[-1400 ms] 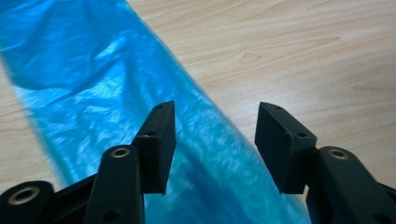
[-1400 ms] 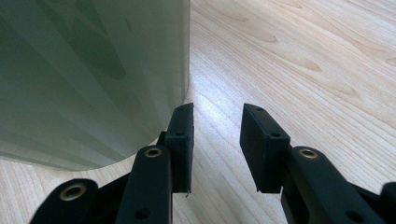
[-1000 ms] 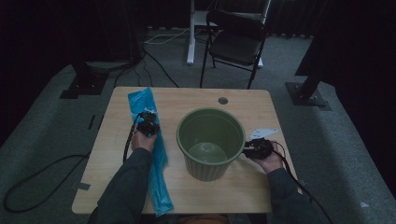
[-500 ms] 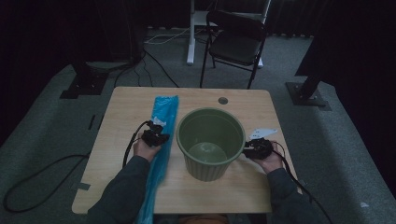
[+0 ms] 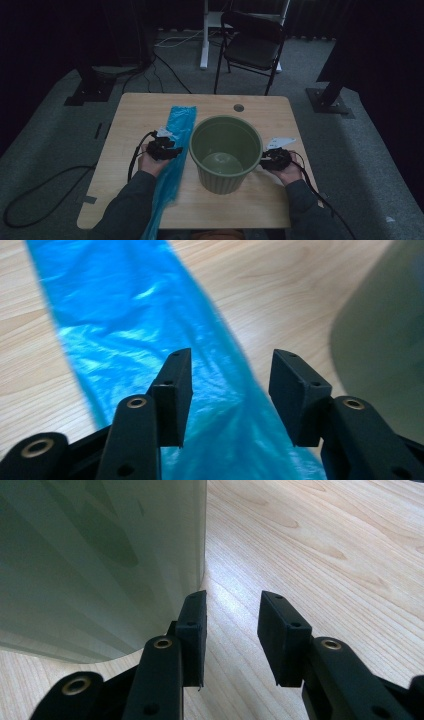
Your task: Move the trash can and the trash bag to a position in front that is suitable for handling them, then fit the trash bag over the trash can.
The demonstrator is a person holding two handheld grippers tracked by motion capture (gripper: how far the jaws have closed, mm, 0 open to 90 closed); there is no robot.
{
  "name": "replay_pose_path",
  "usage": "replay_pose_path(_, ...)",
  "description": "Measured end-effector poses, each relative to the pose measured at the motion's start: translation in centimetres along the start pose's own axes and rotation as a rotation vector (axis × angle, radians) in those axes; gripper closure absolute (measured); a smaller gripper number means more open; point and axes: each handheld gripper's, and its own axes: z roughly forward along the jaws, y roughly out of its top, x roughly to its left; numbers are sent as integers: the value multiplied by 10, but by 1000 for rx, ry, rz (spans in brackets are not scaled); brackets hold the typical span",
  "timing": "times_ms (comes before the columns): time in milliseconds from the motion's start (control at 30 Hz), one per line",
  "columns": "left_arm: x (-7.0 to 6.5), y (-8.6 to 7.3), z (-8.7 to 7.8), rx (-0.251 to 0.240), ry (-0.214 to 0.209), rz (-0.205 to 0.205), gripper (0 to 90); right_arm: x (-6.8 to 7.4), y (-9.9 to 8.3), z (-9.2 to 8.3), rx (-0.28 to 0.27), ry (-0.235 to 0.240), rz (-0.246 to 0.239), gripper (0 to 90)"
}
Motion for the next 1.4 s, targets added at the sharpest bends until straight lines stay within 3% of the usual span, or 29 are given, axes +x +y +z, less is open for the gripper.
replay_pose_path(233,19,-1,0,7,77,-53,504,0,0,-1,-1,0,1,635)
replay_pose_path(367,30,-2,4,29,128,-88,425,0,-1,-1,0,0,3,634)
replay_pose_path(467,38,-3,10,46,131,-122,367,0,-1,0,4,0,3,632)
replay_pose_path(600,42,-3,16,65,130,-136,358,0,-1,1,7,0,1,631)
replay_pose_path(800,52,3,30,109,111,-193,317,0,-2,0,3,-3,6,630)
replay_pose_path(967,58,4,36,102,115,-228,318,-1,-3,0,6,-5,8,628)
replay_pose_path(1300,41,6,43,110,83,-160,244,0,-4,0,12,-3,7,626)
replay_pose_path(1400,34,7,46,125,92,-110,191,0,-3,0,13,-3,6,626)
